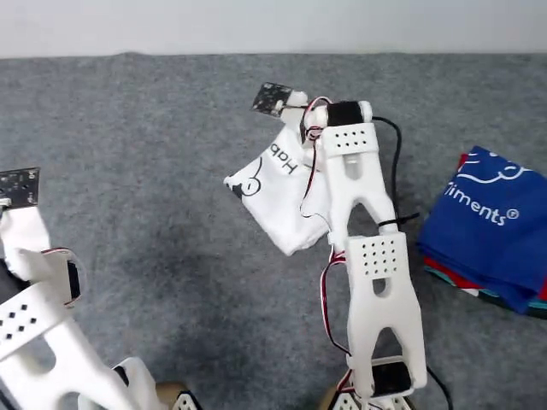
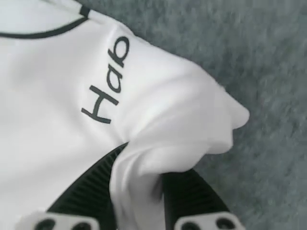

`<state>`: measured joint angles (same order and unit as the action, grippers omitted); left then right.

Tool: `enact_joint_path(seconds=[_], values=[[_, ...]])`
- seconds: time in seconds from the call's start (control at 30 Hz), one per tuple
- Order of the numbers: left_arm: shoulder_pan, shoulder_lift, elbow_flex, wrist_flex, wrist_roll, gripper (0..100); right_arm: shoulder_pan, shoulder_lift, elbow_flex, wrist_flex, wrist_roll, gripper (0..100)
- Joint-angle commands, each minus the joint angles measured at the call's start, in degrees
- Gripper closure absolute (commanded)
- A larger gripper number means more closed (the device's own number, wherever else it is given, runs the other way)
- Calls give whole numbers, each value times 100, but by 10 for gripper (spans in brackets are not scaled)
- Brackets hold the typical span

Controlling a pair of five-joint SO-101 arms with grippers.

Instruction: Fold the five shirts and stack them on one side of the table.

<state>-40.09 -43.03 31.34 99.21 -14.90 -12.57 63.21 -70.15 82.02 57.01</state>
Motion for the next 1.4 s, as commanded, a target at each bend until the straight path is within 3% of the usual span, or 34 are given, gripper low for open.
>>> enact_joint_path(seconds=[0.0, 0.1, 0.37, 0.6, 0.9, 1.37], values=[[18, -132, -31, 97, -26, 995, -242, -40, -220, -251, 132, 984], [18, -132, -31, 97, -26, 995, -338, -66, -369, 13, -589, 920], [0, -132, -31, 97, -53, 995, -224, -101, -1064, 101, -4202, 697], [18, -132, -31, 79, -53, 995, -330, -84, -2127, 1156, -5503, 684], [26, -132, -22, 9, -53, 995, -462, -215, -2593, 2097, -8237, 682], [26, -114, -40, -9, -62, 995, -673, -884, -1503, 2105, -9336, 682]])
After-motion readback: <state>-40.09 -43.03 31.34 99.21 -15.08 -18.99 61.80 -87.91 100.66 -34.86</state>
